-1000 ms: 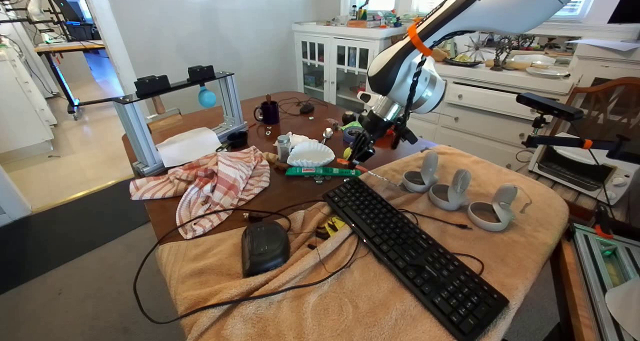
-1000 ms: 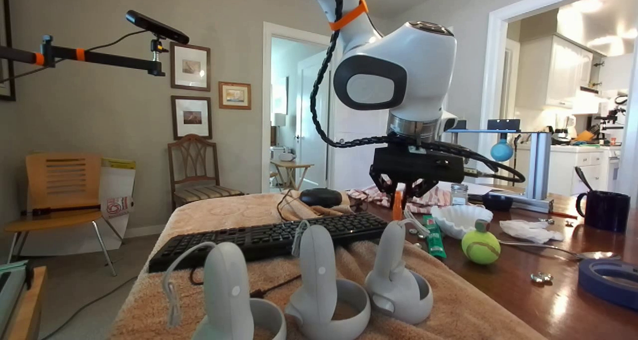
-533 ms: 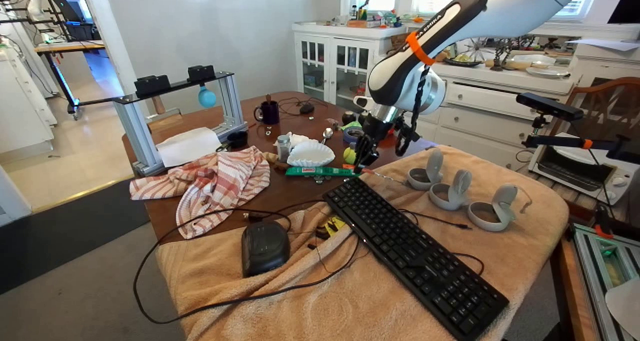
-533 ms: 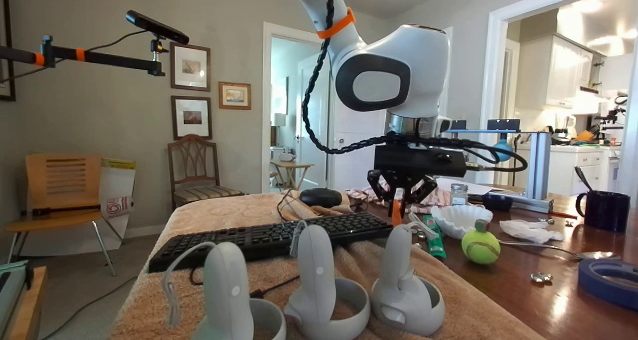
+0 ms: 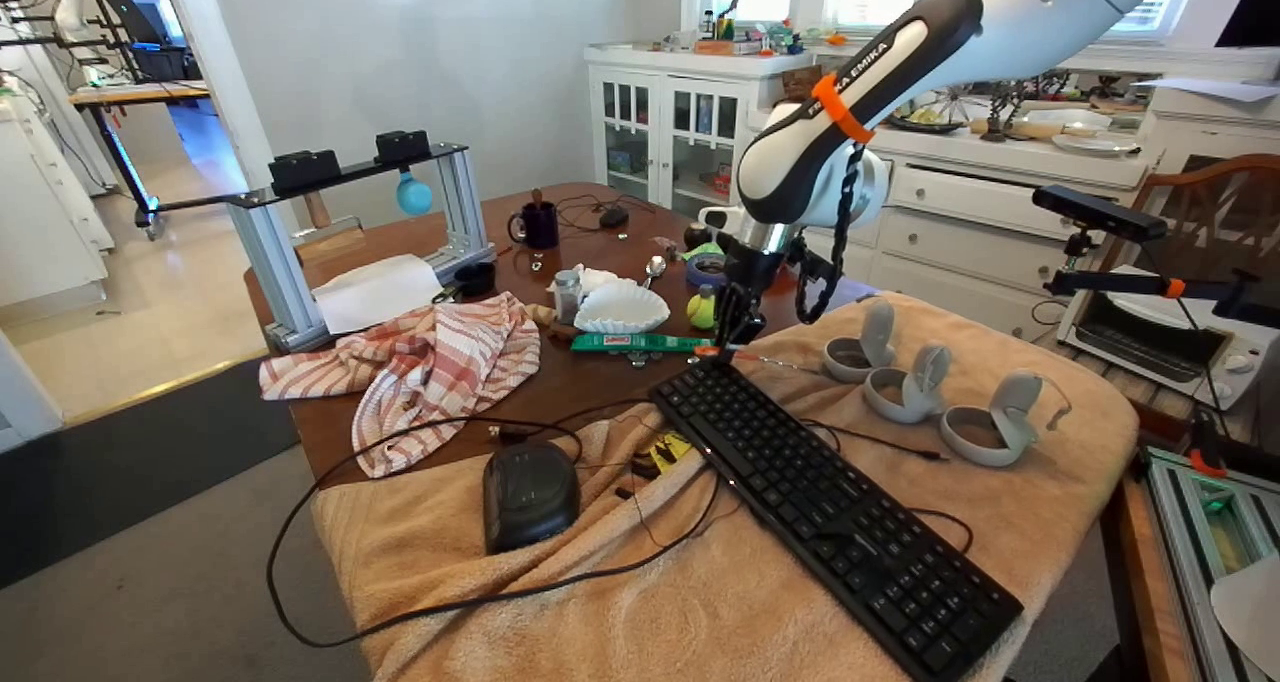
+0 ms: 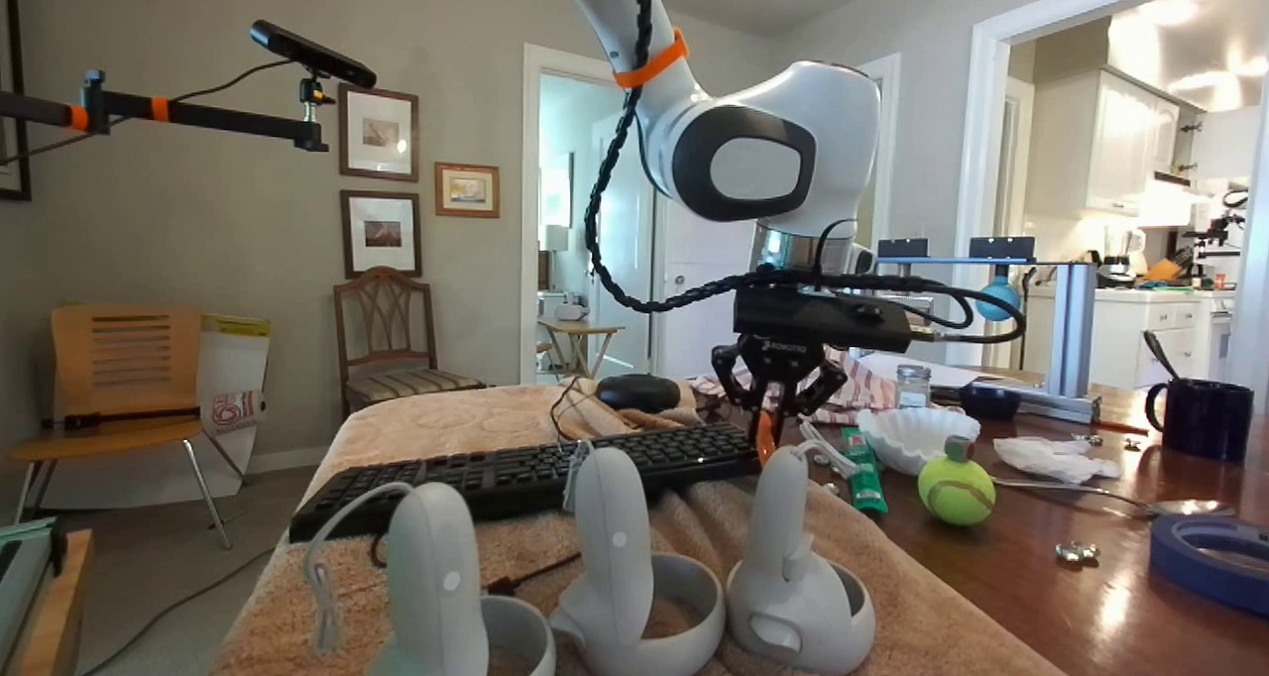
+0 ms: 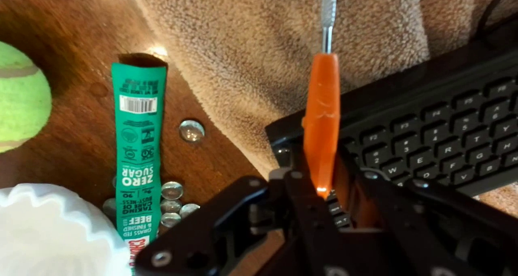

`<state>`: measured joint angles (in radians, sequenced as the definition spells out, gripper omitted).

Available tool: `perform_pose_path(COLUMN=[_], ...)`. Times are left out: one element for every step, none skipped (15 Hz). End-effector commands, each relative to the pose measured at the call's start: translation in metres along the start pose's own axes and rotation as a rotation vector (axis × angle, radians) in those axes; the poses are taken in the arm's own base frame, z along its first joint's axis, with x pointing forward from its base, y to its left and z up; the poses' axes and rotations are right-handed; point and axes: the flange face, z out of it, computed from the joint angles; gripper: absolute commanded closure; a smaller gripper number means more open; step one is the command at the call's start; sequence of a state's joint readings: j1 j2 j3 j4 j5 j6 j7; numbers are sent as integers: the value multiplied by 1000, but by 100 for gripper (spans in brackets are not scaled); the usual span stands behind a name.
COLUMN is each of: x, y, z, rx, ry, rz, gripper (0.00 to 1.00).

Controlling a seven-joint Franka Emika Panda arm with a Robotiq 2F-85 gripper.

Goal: Place the fish slice underneath one console.

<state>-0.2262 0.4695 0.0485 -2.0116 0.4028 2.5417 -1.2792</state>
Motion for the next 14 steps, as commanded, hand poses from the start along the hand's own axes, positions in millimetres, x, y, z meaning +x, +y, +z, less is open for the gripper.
perform_pose_path(x=[-3,-2,-1,0,2,3,4,6,7,9,10,11,12,13], y=[1,2,3,4,5,6,7,9,10,11,12,13,13,13], z=[4,3,2,1,0,-1,-3,-5,-7,-8,-9,-8,-9,-9], rx=[39,40,40,37,32,31,31,31,32,37,45,53,62,69], ry=[-57,-72,-82,-85,-82,-86,-93,-99,-110,-119,-124,-132,-137,-144], rz=[6,8,11,12,16,20,22,23,23,20,20,16,14,13], gripper=[95,95,95,95,95,95,95,95,95,95,95,95,95,95])
